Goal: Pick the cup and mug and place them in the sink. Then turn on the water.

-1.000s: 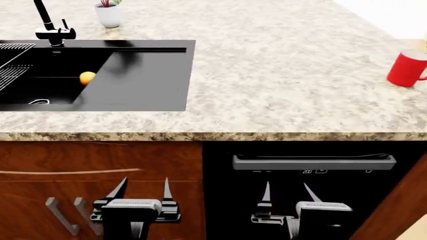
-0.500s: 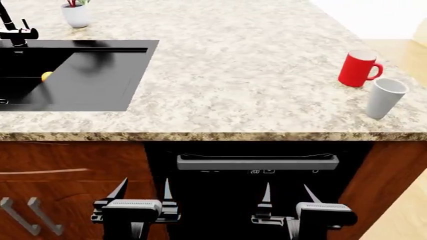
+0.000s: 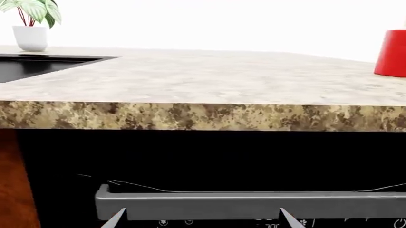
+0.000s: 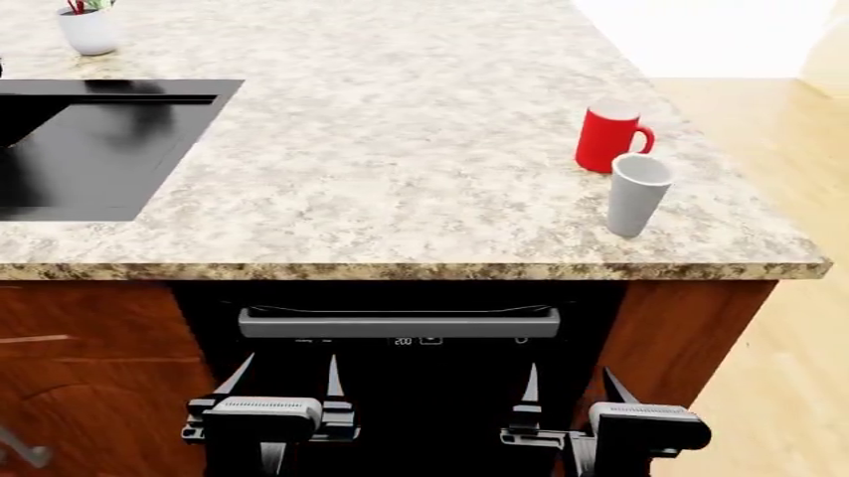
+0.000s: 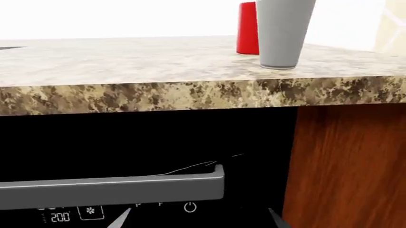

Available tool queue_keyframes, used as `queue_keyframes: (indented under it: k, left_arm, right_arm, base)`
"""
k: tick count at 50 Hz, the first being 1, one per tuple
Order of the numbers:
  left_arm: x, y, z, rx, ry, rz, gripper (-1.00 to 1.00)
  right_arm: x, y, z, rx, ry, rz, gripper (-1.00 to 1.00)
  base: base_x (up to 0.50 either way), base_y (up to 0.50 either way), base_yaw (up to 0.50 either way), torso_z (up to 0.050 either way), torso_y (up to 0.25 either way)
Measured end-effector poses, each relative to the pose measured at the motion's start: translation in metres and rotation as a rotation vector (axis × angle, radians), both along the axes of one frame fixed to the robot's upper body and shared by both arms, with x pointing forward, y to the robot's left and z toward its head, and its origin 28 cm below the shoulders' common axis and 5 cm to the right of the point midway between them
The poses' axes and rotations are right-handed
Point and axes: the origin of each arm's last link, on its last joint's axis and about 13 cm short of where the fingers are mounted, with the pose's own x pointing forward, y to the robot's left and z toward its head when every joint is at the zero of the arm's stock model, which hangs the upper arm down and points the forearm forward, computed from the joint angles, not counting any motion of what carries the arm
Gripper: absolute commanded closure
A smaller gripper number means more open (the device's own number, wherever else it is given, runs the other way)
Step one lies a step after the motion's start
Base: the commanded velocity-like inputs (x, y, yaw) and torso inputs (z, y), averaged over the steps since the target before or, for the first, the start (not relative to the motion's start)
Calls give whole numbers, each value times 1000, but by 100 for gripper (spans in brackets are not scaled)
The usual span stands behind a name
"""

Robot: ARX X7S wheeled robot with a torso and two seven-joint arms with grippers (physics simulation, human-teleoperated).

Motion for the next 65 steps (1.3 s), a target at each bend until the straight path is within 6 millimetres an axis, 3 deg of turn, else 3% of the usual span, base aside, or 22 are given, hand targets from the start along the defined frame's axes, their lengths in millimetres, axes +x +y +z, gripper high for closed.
queue_keyframes:
  k: [38, 43, 51, 59, 65]
  left_arm:
    - [0, 0, 4, -27, 11, -25, -100]
    - [0, 2, 11, -27, 22, -20, -100]
    - [1, 19, 58, -16, 56, -40, -100]
    - [2, 33, 128, -26, 88, -103, -100]
    - [2, 39, 169, 18, 94, -146, -100]
  right_arm:
    - [1, -1, 3, -4, -5, -5, -100]
    - [1, -3, 7, -10, -7, -6, -100]
    - [2, -13, 44, -25, -5, 10, -100]
    - [9, -29, 111, -52, -2, 25, -100]
    - [12, -37, 159, -83, -13, 47, -100]
  base:
    - [0, -500, 0, 50, 1]
    - [0, 0, 0, 0, 0]
    - [0, 0, 0, 0, 0]
    - [0, 0, 0, 0, 0]
    - [0, 0, 0, 0, 0]
